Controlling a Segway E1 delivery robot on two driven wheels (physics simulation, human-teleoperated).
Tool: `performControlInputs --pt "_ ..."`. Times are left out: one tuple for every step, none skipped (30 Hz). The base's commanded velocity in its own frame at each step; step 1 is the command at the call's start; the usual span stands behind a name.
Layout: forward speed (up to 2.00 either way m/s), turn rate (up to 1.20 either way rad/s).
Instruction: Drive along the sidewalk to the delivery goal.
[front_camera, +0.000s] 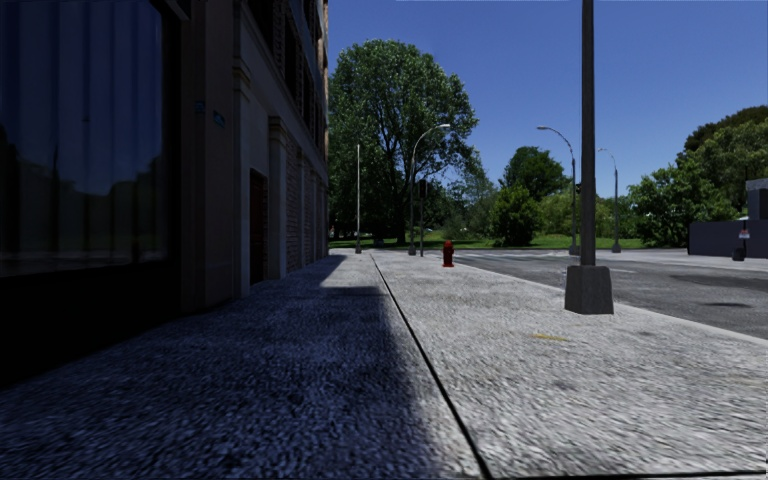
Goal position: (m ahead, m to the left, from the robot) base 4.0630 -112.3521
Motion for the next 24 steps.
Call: performControlInputs --pt "2.00 0.00" --pt "2.00 0.00" --pt "2.00 0.00" --pt "2.00 0.00" --pt "2.00 0.00" --pt "2.00 0.00" --pt "2.00 0.00" --pt "2.00 0.00" --pt "2.00 0.00" --pt "2.00 0.00" --pt "2.00 0.00" --pt "2.00 0.00" --pt "2.00 0.00" --pt "2.00 0.00" --pt "2.00 0.00" --pt "2.00 0.00" --pt "2.00 0.00" --pt "2.00 0.00" --pt "2.00 0.00" --pt "2.00 0.00" --pt "2.00 0.00" --pt "2.00 0.00" --pt "2.00 0.00" --pt "2.00 0.00"
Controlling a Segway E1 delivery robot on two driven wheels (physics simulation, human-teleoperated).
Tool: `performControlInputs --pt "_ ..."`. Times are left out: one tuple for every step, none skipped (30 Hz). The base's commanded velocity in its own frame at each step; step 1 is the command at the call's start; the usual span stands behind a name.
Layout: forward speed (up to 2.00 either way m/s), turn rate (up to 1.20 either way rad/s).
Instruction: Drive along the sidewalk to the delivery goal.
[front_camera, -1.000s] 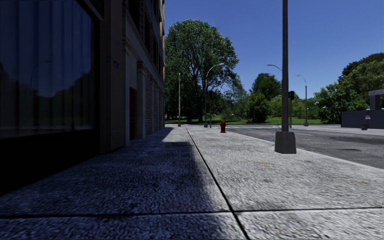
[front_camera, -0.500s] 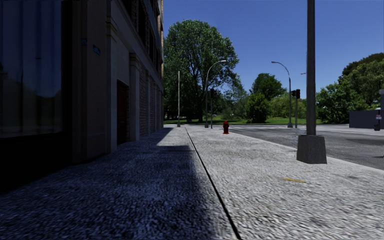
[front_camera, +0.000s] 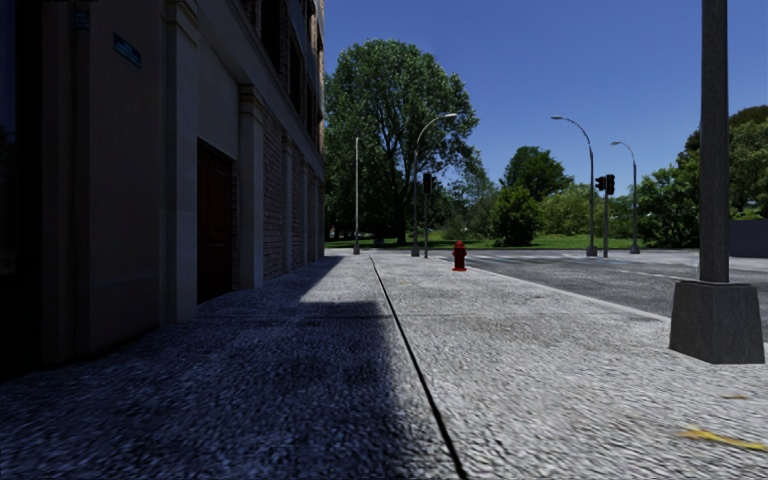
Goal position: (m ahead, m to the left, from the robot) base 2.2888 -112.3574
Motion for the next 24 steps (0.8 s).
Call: performControlInputs --pt "2.00 0.00" --pt "2.00 0.00" --pt "2.00 0.00" --pt "2.00 0.00" --pt "2.00 0.00" --pt "2.00 0.00" --pt "2.00 0.00" --pt "2.00 0.00" --pt "2.00 0.00" --pt "2.00 0.00" --pt "2.00 0.00" --pt "2.00 0.00" --pt "2.00 0.00" --pt "2.00 0.00" --pt "2.00 0.00" --pt "2.00 0.00" --pt "2.00 0.00" --pt "2.00 0.00" --pt "2.00 0.00" --pt "2.00 0.00" --pt "2.00 0.00" --pt "2.00 0.00" --pt "2.00 0.00" --pt "2.00 0.00"
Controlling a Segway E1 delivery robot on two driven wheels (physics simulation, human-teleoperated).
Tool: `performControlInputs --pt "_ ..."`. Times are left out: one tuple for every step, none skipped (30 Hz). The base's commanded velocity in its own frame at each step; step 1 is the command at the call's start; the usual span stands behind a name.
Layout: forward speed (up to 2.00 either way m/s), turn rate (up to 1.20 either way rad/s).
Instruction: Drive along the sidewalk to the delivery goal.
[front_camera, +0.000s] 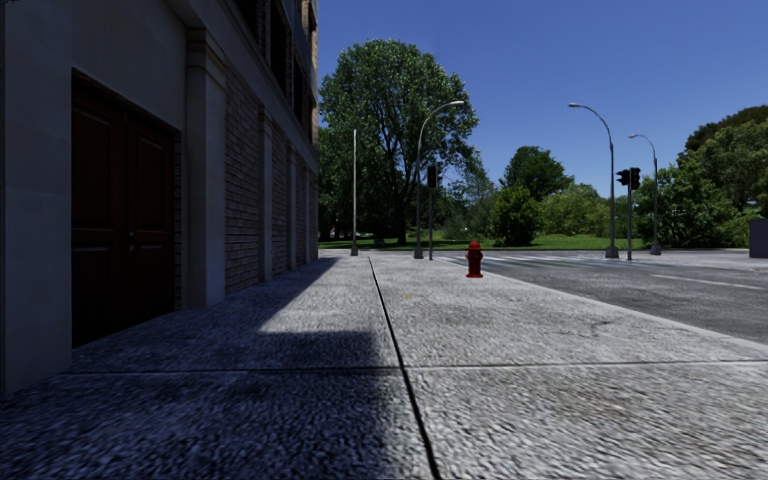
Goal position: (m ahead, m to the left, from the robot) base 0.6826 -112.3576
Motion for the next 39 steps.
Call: performControlInputs --pt "2.00 0.00" --pt "2.00 0.00" --pt "2.00 0.00" --pt "2.00 0.00" --pt "2.00 0.00" --pt "2.00 0.00" --pt "2.00 0.00" --pt "2.00 0.00" --pt "2.00 0.00" --pt "2.00 0.00" --pt "2.00 0.00" --pt "2.00 0.00" --pt "2.00 0.00" --pt "2.00 0.00" --pt "2.00 0.00" --pt "2.00 0.00" --pt "2.00 0.00" --pt "2.00 0.00" --pt "2.00 0.00" --pt "2.00 0.00" --pt "2.00 0.00" --pt "2.00 0.00" --pt "2.00 0.00" --pt "2.00 0.00" --pt "2.00 0.00" --pt "2.00 0.00" --pt "2.00 0.00" --pt "2.00 0.00" --pt "2.00 0.00" --pt "2.00 0.00" --pt "2.00 0.00" --pt "2.00 0.00" --pt "2.00 0.00" --pt "2.00 0.00" --pt "2.00 0.00" --pt "2.00 0.00" --pt "2.00 0.00" --pt "2.00 0.00" --pt "2.00 0.00"
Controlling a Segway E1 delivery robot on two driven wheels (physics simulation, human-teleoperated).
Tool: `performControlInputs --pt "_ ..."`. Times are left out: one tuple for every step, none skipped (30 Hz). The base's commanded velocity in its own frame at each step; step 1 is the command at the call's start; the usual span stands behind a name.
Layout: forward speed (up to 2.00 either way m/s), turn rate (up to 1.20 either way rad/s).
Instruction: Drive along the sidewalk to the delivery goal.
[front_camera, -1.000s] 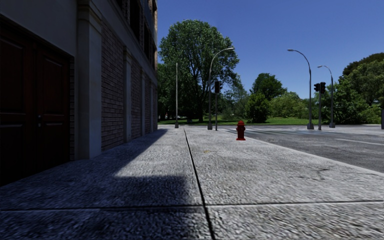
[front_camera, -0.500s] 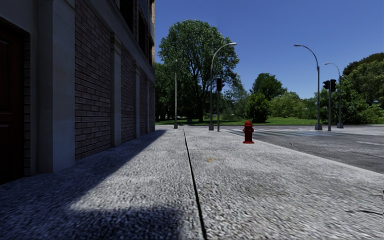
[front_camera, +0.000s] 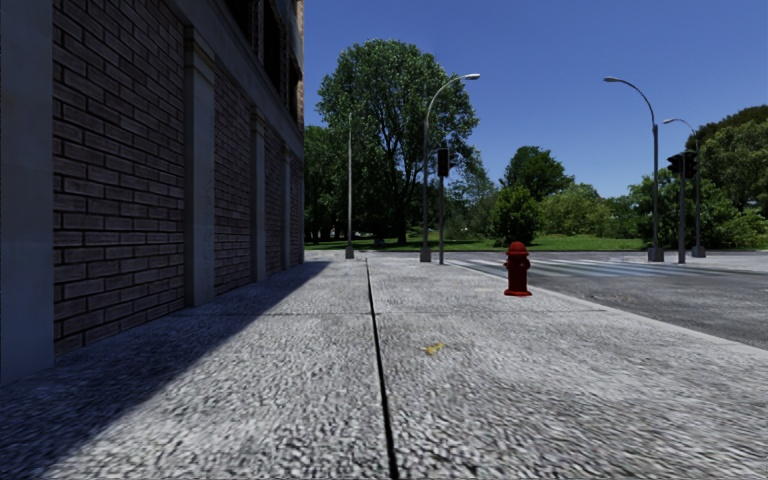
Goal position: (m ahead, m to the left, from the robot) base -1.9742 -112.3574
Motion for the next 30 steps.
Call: performControlInputs --pt "2.00 0.00" --pt "2.00 0.00" --pt "2.00 0.00" --pt "2.00 0.00" --pt "2.00 0.00" --pt "2.00 0.00" --pt "2.00 0.00" --pt "2.00 0.00" --pt "2.00 0.00" --pt "2.00 0.00" --pt "2.00 0.00" --pt "2.00 0.00" --pt "2.00 0.00" --pt "2.00 0.00" --pt "2.00 0.00" --pt "2.00 0.00" --pt "2.00 0.00" --pt "2.00 0.00" --pt "2.00 0.00" --pt "2.00 0.00" --pt "2.00 0.00" --pt "2.00 0.00" --pt "2.00 0.00" --pt "2.00 0.00" --pt "2.00 0.00" --pt "2.00 0.00" --pt "2.00 0.00" --pt "2.00 0.00" --pt "2.00 0.00" --pt "2.00 0.00"
